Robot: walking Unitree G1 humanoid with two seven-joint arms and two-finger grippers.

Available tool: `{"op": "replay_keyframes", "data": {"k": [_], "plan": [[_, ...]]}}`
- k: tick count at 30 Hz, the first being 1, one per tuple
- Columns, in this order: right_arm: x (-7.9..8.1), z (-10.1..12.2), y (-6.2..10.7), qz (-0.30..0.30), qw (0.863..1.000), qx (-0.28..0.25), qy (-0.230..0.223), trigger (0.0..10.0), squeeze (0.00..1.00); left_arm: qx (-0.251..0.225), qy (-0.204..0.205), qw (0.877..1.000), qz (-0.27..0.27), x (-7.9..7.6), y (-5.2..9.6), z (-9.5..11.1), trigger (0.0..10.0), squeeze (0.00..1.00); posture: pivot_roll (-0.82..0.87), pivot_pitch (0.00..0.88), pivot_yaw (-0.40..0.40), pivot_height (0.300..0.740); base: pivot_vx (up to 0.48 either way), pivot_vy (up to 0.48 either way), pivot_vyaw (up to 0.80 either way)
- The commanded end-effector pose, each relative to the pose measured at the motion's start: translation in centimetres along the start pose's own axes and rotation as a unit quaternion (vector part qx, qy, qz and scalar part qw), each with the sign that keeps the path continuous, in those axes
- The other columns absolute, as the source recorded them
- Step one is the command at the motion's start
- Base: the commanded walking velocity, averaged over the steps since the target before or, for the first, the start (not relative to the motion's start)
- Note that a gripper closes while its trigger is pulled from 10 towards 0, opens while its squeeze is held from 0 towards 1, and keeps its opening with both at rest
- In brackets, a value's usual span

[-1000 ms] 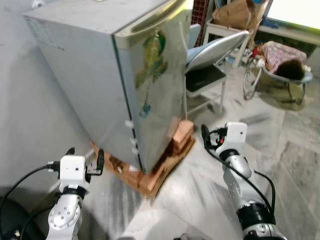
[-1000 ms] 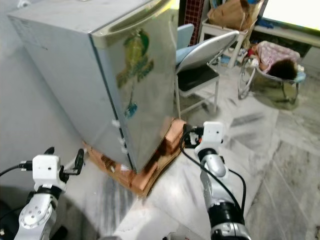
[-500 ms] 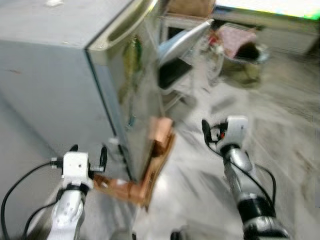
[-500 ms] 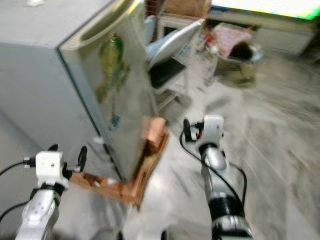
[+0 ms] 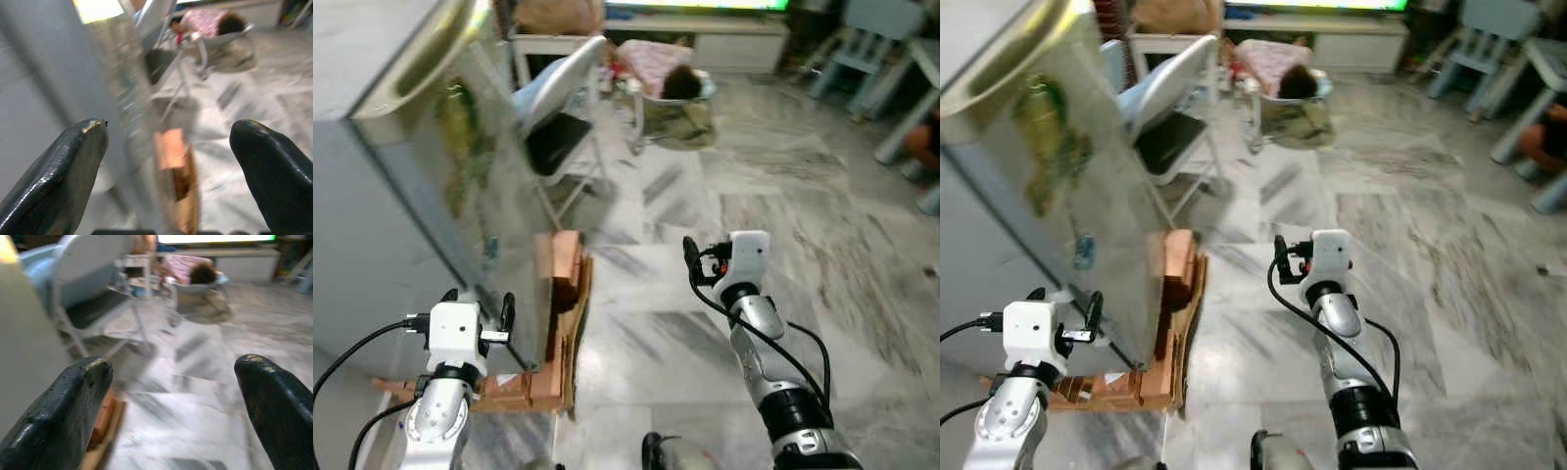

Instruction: Restocking fridge

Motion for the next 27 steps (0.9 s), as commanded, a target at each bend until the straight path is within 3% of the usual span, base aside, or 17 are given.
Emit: {"op": "replay_keyframes", "data": {"k": [1, 6, 14, 27], "plan": [[0.5, 0.2, -0.2, 0.011, 1.000, 0.000, 0.005, 10.0, 0.00, 0.012, -0.006, 1.000, 0.004, 0.6, 0.1, -0.6, 10.0, 0.00, 0.02, 0.038, 0.007, 0.735, 0.000, 0.000, 0.00], [0.9, 0.2, -0.2, 0.016, 1.000, 0.001, 0.005, 10.0, 0.00, 0.029, -0.005, 1.000, 0.012, 0.9, -1.0, -1.1, 10.0, 0.00, 0.01, 0.032, 0.005, 0.735, 0.000, 0.000, 0.00], [0.5, 0.0, 0.0, 0.016, 1.000, 0.005, 0.012, 10.0, 0.00, 0.037, 0.014, 0.998, 0.042, 2.7, -2.8, -1.3, 10.0, 0.00, 0.00, 0.031, 0.002, 0.735, 0.000, 0.000, 0.00], [0.5, -0.3, 0.3, 0.013, 1.000, 0.011, 0.015, 10.0, 0.00, 0.028, 0.026, 0.999, 0.018, 0.7, -6.0, -0.4, 10.0, 0.00, -0.02, 0.045, 0.016, 0.735, 0.000, 0.000, 0.00]]}}
Point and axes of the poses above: a point about 5 cm out from each wrist's last joint towards the gripper, its own y axis pointing back from the gripper into the wrist, its own z axis along the axis of the wrist's last joint, x = y × z, the point moved 2 cm from there along -y, pointing out of the wrist towards the gripper
